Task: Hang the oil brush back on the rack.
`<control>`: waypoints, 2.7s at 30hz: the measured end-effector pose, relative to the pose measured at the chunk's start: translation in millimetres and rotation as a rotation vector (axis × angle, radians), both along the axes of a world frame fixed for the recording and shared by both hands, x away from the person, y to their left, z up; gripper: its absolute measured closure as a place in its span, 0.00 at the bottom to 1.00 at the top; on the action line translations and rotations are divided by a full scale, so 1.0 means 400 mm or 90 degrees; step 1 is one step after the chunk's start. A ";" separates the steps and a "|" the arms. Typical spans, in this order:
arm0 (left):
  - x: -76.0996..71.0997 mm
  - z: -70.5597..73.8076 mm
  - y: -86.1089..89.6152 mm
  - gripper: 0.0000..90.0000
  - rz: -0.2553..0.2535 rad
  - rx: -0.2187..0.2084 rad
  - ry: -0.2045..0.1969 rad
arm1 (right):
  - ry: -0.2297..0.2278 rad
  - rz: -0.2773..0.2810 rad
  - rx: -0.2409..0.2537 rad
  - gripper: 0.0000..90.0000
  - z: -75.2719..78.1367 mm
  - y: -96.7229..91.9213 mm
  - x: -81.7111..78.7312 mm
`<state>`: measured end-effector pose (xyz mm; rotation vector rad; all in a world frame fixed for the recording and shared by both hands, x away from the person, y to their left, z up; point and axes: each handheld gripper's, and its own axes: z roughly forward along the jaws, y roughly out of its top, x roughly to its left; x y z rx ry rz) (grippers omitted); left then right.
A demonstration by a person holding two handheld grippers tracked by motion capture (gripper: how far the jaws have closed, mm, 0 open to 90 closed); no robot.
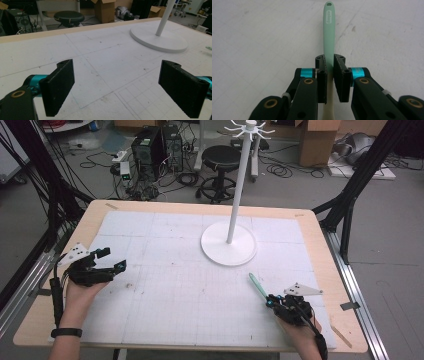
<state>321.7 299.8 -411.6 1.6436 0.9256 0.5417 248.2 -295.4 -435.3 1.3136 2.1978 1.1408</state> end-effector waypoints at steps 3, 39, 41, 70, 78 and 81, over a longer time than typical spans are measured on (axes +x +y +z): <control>0.000 0.001 0.000 0.16 -0.002 0.000 -0.002 | -0.018 -0.001 0.019 0.91 0.018 -0.008 0.011; -0.002 0.001 -0.003 0.16 -0.007 -0.003 -0.006 | -0.312 0.027 0.204 0.91 0.348 -0.042 0.171; -0.002 0.001 -0.003 0.16 -0.007 -0.003 -0.006 | -0.322 0.028 0.209 0.91 0.358 -0.043 0.173; -0.001 -0.001 -0.003 0.16 -0.009 0.002 -0.002 | -0.417 0.055 0.235 0.91 0.563 -0.003 0.243; -0.001 -0.001 0.000 0.16 -0.009 0.004 -0.001 | -0.416 0.054 0.238 0.91 0.570 0.007 0.259; -0.001 -0.001 0.000 0.16 -0.009 0.004 0.000 | -0.410 0.055 0.238 0.91 0.568 0.009 0.263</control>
